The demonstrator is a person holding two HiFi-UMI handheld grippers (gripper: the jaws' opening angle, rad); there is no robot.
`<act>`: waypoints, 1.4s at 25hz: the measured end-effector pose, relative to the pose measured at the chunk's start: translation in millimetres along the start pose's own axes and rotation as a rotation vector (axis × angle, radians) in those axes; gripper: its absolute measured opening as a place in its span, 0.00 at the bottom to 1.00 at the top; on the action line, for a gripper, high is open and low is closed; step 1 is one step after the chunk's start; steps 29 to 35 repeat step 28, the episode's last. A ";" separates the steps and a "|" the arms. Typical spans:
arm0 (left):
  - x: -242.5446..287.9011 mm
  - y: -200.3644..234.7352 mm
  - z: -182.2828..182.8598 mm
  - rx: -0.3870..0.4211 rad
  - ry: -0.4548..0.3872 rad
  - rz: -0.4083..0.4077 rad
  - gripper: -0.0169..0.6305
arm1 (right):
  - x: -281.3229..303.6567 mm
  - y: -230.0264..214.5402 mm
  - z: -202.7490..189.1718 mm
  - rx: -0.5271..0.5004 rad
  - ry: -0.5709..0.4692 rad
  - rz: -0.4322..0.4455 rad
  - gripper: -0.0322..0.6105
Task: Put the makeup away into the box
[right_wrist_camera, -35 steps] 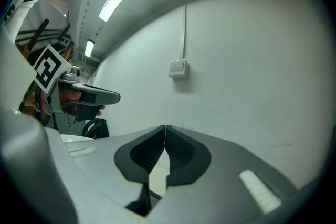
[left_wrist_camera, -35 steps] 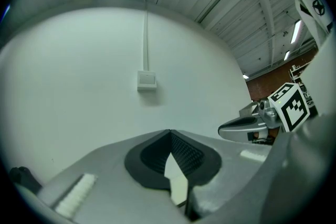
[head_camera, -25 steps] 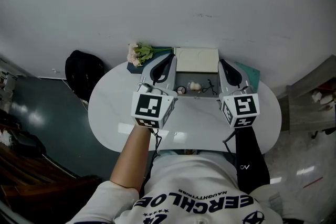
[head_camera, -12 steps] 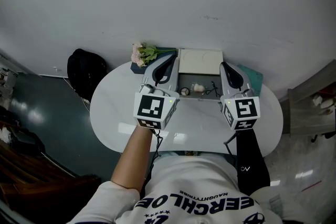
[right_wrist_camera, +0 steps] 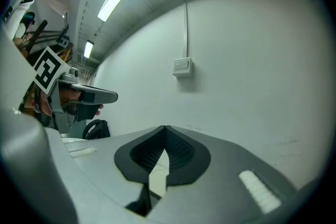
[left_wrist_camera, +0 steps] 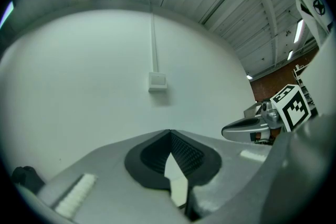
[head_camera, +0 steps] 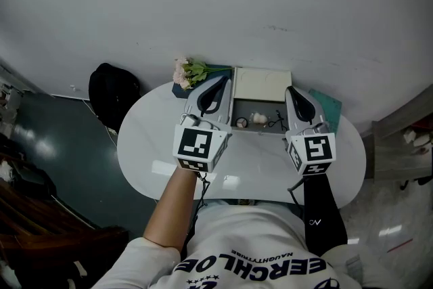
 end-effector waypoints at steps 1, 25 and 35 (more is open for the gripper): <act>0.2 0.8 -0.4 -0.001 0.000 0.002 0.04 | 0.4 0.4 -0.1 -0.005 0.001 0.001 0.09; -0.4 3.5 2.9 -0.003 -0.009 0.002 0.04 | -3.9 4.4 -2.2 -0.028 0.014 -0.008 0.09; -0.9 2.8 1.5 -0.007 -0.006 0.002 0.04 | -5.4 4.7 -3.6 -0.026 0.017 -0.011 0.09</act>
Point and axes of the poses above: the fingertips, and each gripper's own axes: x forward along the fingers, y to its left, z out of its top, the point moved 10 cm from there along -x, backward along the fingers, and after that the axes turned 9 degrees about z, right-handed, at the moved point
